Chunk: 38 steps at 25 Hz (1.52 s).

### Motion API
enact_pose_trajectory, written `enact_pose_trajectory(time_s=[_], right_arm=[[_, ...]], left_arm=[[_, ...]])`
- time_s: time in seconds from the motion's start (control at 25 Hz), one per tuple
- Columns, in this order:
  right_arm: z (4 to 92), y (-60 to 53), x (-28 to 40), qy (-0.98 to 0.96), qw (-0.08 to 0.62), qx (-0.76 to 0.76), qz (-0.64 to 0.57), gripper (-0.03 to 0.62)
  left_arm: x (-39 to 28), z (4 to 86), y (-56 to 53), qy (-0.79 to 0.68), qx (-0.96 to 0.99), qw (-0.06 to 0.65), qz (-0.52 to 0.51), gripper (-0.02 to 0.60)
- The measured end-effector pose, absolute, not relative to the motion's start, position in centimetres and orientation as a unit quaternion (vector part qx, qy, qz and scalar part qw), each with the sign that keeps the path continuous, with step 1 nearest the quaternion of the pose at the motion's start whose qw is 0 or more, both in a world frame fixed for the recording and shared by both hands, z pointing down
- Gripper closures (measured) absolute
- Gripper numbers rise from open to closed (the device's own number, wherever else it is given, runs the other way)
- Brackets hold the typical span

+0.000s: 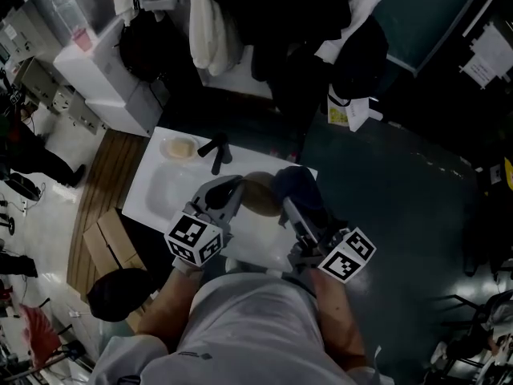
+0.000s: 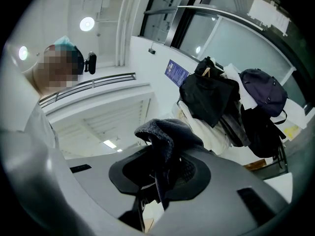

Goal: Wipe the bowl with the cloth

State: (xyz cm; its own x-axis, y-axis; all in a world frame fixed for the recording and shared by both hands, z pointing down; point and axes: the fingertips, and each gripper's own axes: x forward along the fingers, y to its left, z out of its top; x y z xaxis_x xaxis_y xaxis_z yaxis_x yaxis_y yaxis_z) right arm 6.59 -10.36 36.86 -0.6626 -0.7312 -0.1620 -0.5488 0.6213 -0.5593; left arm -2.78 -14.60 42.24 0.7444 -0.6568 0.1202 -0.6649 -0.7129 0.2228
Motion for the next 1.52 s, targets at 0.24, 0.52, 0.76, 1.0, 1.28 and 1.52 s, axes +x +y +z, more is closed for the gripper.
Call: enact_pose_trajectory(time_s=[0.24, 0.52, 0.76, 1.0, 1.28, 1.52], right_arm=[[37.7, -10.4, 6.2, 0.880, 0.182, -0.362, -0.246, 0.510], [38.4, -9.8, 5.5, 0.886, 0.181, -0.350, -0.245, 0.510], [38.8, -8.9, 4.3, 0.898, 0.167, -0.339, -0.227, 0.510], [39.4, -8.3, 3.2, 0.907, 0.150, -0.328, -0.217, 0.510], [40.2, -7.7, 2.3, 0.914, 0.144, -0.313, -0.214, 0.510], [40.7, -7.0, 1.3, 0.924, 0.132, -0.295, -0.206, 0.510]], left_arm=[[-4.6, 41.2, -16.3, -0.377, 0.916, 0.140, -0.011, 0.560], [-5.2, 39.1, -17.4, -0.374, 0.912, 0.160, -0.051, 0.561], [-4.9, 37.8, -17.4, -0.348, 0.908, 0.210, -0.103, 0.561], [-4.0, 36.9, -16.8, -0.316, 0.910, 0.237, -0.126, 0.561], [-2.3, 36.6, -15.3, -0.251, 0.917, 0.275, -0.140, 0.561], [-0.7, 36.8, -13.7, -0.151, 0.926, 0.317, -0.138, 0.561]])
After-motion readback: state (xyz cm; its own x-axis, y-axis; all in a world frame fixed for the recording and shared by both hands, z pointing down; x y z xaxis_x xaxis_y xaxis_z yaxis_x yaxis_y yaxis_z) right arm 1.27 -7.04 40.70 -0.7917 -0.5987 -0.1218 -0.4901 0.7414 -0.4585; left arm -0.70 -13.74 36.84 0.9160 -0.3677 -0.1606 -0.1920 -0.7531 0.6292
